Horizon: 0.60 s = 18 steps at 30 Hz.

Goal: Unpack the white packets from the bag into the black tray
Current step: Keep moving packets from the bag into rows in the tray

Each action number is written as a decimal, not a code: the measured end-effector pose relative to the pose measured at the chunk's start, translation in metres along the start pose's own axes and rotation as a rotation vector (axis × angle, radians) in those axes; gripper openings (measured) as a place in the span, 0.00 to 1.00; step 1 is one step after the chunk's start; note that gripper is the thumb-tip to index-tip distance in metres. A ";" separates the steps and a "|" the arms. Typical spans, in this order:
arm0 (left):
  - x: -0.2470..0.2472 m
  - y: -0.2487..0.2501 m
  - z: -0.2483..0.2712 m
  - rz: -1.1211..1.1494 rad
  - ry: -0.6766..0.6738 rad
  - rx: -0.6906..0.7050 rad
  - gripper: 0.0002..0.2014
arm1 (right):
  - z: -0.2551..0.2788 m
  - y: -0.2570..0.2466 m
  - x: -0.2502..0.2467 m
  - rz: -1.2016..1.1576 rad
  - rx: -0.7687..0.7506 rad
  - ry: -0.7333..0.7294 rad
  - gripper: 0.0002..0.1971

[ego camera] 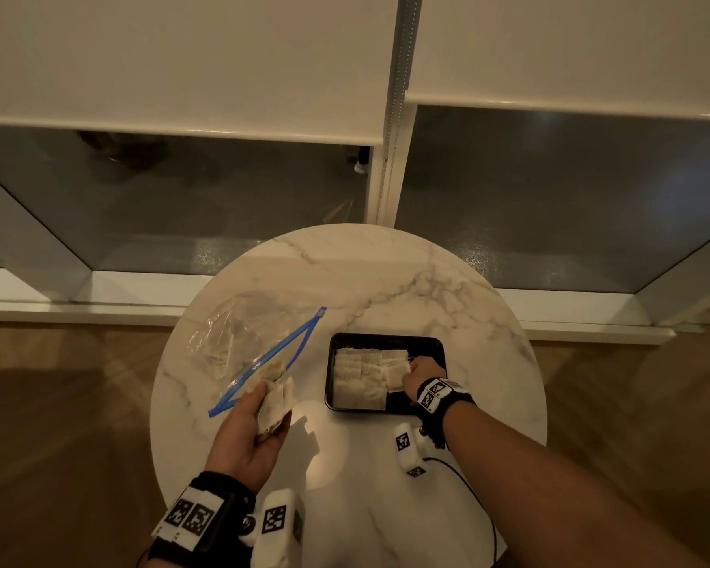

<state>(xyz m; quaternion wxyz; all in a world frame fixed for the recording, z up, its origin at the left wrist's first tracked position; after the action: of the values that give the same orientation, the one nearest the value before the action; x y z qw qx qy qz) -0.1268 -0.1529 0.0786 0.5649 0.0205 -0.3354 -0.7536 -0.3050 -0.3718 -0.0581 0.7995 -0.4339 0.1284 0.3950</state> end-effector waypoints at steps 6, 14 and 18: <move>0.005 -0.001 0.002 0.002 0.022 0.001 0.05 | -0.002 -0.003 -0.006 0.066 0.032 -0.042 0.02; 0.005 -0.006 -0.002 -0.014 0.011 -0.015 0.07 | -0.003 0.000 -0.003 0.062 0.047 -0.047 0.12; 0.003 -0.008 -0.007 -0.001 0.018 -0.016 0.10 | -0.001 -0.002 -0.005 0.093 0.059 -0.065 0.03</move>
<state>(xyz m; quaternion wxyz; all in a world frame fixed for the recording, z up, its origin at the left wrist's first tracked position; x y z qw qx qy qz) -0.1321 -0.1576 0.0700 0.5676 0.0228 -0.3243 -0.7564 -0.3068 -0.3762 -0.0545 0.7965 -0.3907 0.1339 0.4416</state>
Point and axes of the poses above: each hand's wrist, its own z-axis away from the middle knuckle, its own x-axis out of the palm, y = z × x, the point moved 1 cm from there along -z, towards the middle knuckle, and after that the axes turned 13 degrees about -z, right-handed, at the moved point
